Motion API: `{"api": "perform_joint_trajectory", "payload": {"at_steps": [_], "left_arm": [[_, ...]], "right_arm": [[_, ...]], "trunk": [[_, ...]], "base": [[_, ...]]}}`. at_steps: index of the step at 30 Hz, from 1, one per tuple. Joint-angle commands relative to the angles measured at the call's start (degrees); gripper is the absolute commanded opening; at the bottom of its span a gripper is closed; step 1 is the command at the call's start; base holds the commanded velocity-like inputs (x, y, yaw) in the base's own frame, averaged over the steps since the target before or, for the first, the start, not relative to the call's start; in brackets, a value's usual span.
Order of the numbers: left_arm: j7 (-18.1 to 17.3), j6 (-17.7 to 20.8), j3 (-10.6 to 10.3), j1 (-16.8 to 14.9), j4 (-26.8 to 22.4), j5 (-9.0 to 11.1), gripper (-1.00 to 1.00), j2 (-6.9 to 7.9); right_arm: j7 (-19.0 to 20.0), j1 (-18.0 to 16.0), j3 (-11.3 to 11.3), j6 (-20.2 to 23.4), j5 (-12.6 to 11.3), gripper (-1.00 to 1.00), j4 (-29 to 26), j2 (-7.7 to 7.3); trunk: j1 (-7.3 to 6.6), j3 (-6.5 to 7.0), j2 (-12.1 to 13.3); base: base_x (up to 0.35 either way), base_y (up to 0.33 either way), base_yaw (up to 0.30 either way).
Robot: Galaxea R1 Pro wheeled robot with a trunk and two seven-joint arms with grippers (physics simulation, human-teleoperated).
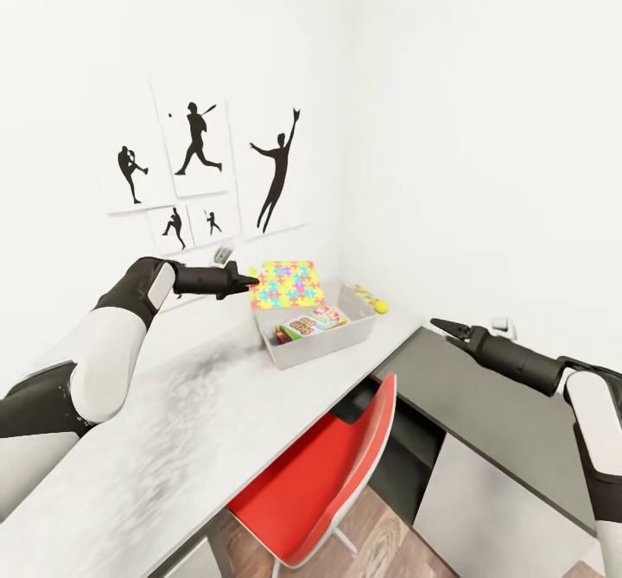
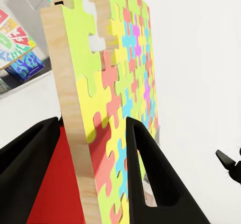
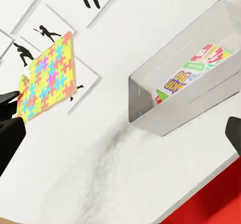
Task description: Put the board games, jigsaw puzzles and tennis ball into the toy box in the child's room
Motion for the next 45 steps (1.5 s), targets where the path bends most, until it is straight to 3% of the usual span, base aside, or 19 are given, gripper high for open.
{"api": "perform_joint_trajectory", "payload": {"at_steps": [1, 15, 28, 45], "left_arm": [[-0.22, 0.04, 0.35, -0.08, 0.00, -0.35, -1.00, -0.04], [-0.25, -1.14, 0.34, -0.08, 0.00, -0.43, -1.00, -0.66], [-0.41, -1.17, 0.40, -0.08, 0.00, -0.43, -1.00, -0.60], [-0.43, -1.15, 0.35, -0.08, 0.00, -0.39, -1.00, -0.58]], "right_arm": [[0.58, -0.06, -0.08, 0.23, 0.58, 1.00, -0.27, 0.00], [0.56, -0.10, -0.08, 0.23, 0.49, 1.00, -1.48, -0.15], [0.56, -0.06, -0.06, 0.23, 0.57, 1.00, -1.50, -0.03], [0.56, -0.06, -0.05, 0.23, 0.59, 1.00, -1.51, 0.02]], "trunk": [[0.05, -0.14, -0.13], [0.05, -0.40, -0.13], [0.05, -0.78, -0.13], [0.05, -0.79, -0.13]], "base": [[0.110, -0.171, 0.000], [0.181, -0.230, -0.062], [0.173, -0.064, -0.112], [0.148, -0.066, 0.118]]}}
